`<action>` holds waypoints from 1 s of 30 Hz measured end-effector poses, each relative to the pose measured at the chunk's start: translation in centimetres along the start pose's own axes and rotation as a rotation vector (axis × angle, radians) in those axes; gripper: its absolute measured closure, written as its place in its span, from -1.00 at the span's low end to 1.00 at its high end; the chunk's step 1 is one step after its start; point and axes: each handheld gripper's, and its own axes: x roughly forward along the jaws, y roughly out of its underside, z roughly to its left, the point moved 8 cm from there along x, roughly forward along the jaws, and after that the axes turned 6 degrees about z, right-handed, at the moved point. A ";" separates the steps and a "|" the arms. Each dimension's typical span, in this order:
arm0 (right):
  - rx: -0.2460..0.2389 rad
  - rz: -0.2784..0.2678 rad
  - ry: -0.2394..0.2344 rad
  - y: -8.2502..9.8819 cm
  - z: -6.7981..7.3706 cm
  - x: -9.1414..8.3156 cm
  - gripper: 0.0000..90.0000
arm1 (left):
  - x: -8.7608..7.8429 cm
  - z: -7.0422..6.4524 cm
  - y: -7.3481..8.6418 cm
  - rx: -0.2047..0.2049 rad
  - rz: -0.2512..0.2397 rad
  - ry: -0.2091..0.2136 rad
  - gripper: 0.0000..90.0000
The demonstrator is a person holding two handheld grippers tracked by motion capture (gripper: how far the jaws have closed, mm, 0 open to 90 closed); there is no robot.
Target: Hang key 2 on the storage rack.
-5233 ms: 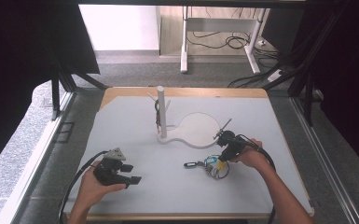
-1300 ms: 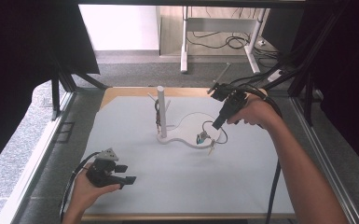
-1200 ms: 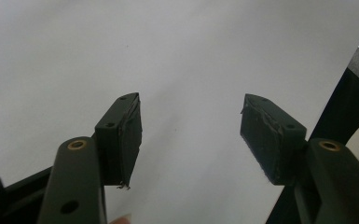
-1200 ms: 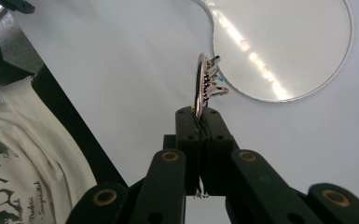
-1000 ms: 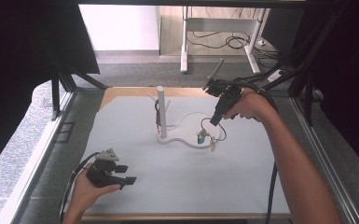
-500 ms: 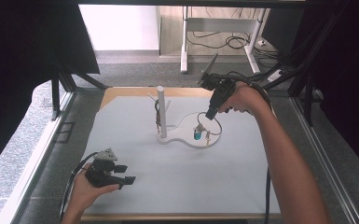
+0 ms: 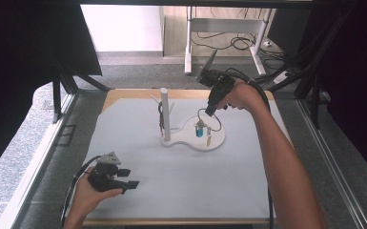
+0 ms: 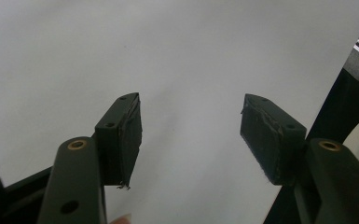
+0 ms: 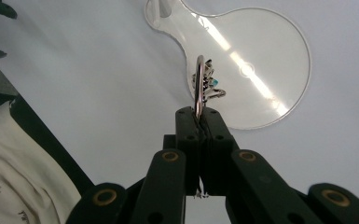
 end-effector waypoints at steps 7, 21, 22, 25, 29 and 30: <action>0.002 -0.018 -0.001 -1.4 -0.6 0.2 0.95 | 0.1 -0.1 0.0 0.003 0.000 0.001 -0.13; 0.011 -0.023 -0.008 -4.1 -1.3 2.0 0.95 | 0.3 -0.2 -0.2 0.015 0.008 0.007 -0.13; 0.012 -0.023 -0.007 -4.3 -1.3 2.1 0.95 | 0.3 -0.2 -0.2 0.014 0.007 0.007 -0.13; 0.010 -0.028 -0.011 -4.8 -1.3 2.3 0.95 | 0.3 -0.3 -0.3 0.011 0.001 0.009 -0.13; 0.016 -0.033 -0.008 -5.3 -1.5 2.4 0.95 | 0.3 -0.2 -0.3 0.009 0.000 0.007 -0.13; 0.015 -0.033 -0.004 -5.4 -1.6 2.5 0.95 | 0.3 -0.2 -0.3 0.009 -0.001 0.008 -0.13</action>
